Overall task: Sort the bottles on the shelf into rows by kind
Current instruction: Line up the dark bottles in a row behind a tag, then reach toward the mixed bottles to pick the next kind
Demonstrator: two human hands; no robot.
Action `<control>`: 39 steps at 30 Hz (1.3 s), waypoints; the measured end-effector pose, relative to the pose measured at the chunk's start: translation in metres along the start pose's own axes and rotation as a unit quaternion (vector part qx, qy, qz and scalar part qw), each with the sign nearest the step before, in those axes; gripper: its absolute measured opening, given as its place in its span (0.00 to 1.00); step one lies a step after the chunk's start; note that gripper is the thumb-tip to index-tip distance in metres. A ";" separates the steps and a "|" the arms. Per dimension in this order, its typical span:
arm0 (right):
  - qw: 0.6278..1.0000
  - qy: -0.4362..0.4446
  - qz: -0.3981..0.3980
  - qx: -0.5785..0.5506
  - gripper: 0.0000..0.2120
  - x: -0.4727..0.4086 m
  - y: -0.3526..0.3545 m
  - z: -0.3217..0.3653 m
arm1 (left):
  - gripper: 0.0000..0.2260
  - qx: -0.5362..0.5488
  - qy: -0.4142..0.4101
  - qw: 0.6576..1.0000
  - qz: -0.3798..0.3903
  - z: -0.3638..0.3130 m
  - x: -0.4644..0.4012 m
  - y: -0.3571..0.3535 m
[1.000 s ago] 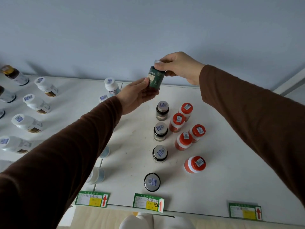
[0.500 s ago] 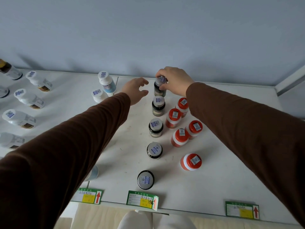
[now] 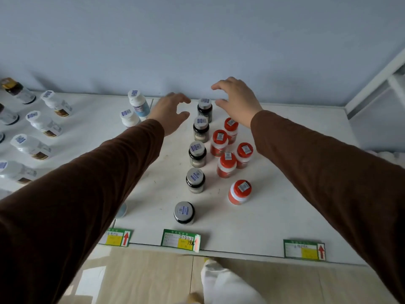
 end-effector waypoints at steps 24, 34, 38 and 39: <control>0.864 -0.382 -0.029 -0.327 0.19 0.474 -0.054 -0.132 | 0.18 0.018 -0.112 0.990 0.087 -0.177 0.275 -0.229; 0.800 -0.401 0.090 -0.436 0.34 0.482 -0.127 -0.127 | 0.15 0.022 -0.012 0.999 -0.027 -0.162 0.282 -0.259; 0.774 -0.410 0.079 -0.476 0.34 0.480 -0.138 -0.128 | 0.13 0.064 0.001 0.997 -0.049 -0.153 0.282 -0.260; 0.770 -0.410 0.074 -0.484 0.34 0.480 -0.140 -0.128 | 0.13 0.070 0.001 0.996 -0.050 -0.151 0.282 -0.261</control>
Point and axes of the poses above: each hand's wrist, its own x-axis away from the middle knuckle, its own y-axis out of the back of the hand, z = x × y, the point moved 10 cm from there along -x, towards the middle knuckle, and after that the axes turned 13 degrees about x, right-handed, at the moved point
